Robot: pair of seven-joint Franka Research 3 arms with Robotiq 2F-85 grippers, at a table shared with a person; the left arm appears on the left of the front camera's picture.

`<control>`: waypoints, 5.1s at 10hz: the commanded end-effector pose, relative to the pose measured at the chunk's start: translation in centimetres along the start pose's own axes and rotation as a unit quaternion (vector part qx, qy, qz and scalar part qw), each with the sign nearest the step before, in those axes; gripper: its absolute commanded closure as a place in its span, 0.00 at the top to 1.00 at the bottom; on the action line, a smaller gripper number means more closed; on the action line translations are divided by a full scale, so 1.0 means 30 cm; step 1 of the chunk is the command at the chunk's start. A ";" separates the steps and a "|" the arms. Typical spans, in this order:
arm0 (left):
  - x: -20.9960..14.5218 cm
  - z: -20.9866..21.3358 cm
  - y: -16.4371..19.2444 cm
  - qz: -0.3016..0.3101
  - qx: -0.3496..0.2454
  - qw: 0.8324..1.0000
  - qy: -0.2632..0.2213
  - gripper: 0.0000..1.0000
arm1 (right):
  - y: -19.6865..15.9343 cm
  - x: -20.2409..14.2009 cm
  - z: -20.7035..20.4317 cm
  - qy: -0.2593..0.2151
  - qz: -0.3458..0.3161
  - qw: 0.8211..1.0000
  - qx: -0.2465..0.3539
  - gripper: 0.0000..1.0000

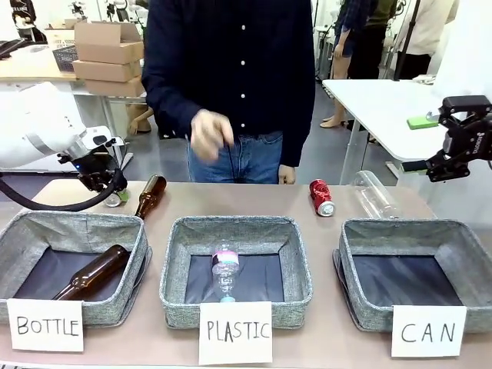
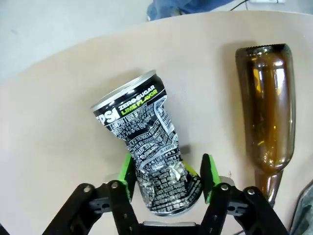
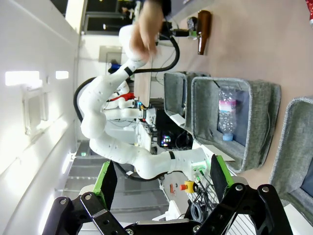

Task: Sort the can waste into the basket.
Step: Pick up the can waste from the table and place it in the right Fabric basket.

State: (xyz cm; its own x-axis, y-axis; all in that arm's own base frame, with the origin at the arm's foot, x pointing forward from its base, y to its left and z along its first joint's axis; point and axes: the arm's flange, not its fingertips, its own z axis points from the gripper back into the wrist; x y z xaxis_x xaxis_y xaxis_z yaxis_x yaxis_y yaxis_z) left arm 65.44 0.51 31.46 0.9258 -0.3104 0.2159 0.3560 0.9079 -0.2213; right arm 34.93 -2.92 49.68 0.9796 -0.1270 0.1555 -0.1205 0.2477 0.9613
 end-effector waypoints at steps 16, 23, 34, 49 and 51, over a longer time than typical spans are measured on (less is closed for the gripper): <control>-1.055 0.779 -0.558 -0.263 -0.276 0.913 -0.148 0.00 | 0.001 0.007 0.003 0.003 0.015 1.000 0.002 1.00; -0.798 0.629 -0.573 -0.294 -0.316 0.892 -0.134 0.35 | 0.000 0.002 -0.002 0.001 0.000 1.000 -0.001 1.00; -0.036 -0.148 -2.213 -0.614 -0.322 0.702 -0.162 0.35 | -0.167 -0.530 0.879 -0.201 -0.042 0.964 -0.167 1.00; -0.074 -0.109 -2.129 -0.588 -0.330 0.719 -0.166 0.96 | -0.167 -0.530 0.879 -0.201 -0.042 0.964 -0.167 1.00; -0.101 0.009 -2.045 -0.509 -0.335 0.780 -0.140 0.96 | -0.166 -0.502 0.848 -0.195 -0.021 0.968 -0.157 1.00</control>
State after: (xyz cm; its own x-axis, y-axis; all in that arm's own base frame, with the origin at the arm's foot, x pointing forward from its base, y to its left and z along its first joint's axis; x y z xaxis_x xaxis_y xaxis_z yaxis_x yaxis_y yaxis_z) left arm 42.25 -56.91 42.62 -0.0179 -0.5944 0.8040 0.9669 -0.2151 -0.1375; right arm 16.00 -27.50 48.02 0.8395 -0.4898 0.2353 0.0562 0.5090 0.8589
